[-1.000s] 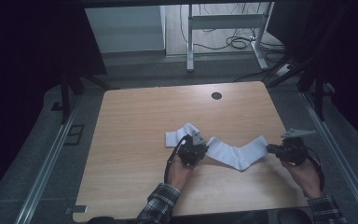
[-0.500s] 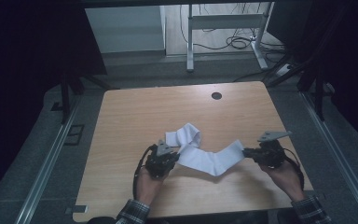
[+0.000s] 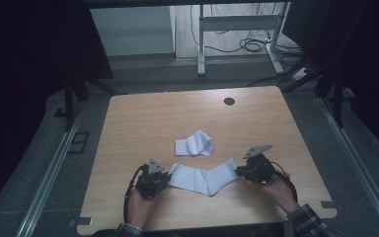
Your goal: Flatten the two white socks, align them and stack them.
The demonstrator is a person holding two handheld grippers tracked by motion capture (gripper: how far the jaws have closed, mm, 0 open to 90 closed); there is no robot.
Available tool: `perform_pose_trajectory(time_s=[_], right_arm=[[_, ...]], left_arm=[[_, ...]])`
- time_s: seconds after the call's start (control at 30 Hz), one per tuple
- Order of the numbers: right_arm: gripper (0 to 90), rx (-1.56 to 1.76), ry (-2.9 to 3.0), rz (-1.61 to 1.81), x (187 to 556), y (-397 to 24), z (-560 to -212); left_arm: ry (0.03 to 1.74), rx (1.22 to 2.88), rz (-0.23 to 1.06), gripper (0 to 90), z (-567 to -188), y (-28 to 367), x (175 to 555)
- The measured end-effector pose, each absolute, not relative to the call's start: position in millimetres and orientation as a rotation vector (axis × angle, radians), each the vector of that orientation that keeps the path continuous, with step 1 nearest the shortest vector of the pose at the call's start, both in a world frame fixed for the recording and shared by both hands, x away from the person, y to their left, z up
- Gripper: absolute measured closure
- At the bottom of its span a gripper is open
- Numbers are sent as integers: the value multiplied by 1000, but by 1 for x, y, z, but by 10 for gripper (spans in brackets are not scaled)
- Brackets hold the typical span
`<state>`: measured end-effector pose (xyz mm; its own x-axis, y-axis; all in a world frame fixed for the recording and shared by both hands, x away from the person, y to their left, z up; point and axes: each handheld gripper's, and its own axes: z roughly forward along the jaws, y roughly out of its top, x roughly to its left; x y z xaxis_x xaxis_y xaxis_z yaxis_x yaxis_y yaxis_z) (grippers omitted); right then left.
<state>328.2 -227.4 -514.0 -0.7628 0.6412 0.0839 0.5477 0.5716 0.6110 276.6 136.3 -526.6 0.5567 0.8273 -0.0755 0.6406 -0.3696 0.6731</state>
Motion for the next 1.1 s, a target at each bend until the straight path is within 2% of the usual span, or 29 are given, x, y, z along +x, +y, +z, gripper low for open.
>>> perform_pose_trajectory(time_s=[0.07, 0.1, 0.13, 0.27, 0.8, 1.1], right_arm=[[794, 1020, 2658, 958, 328, -229, -516], [775, 1018, 2652, 980, 328, -232, -514], [775, 1018, 2652, 980, 328, -232, -514], [706, 1035, 2584, 1047, 333, -243, -504], [603, 1134, 2453, 997, 351, -288, -515], [512, 1141, 2429, 967, 357, -299, -523]], left_arm=[[1196, 2129, 363, 772, -532, 137, 279], [1200, 2110, 381, 710, -529, 138, 280], [1200, 2110, 381, 684, -529, 138, 280], [1181, 2068, 418, 631, -512, 137, 287], [1145, 2058, 366, 628, -493, 90, 357], [1182, 2120, 362, 585, -506, 66, 390]])
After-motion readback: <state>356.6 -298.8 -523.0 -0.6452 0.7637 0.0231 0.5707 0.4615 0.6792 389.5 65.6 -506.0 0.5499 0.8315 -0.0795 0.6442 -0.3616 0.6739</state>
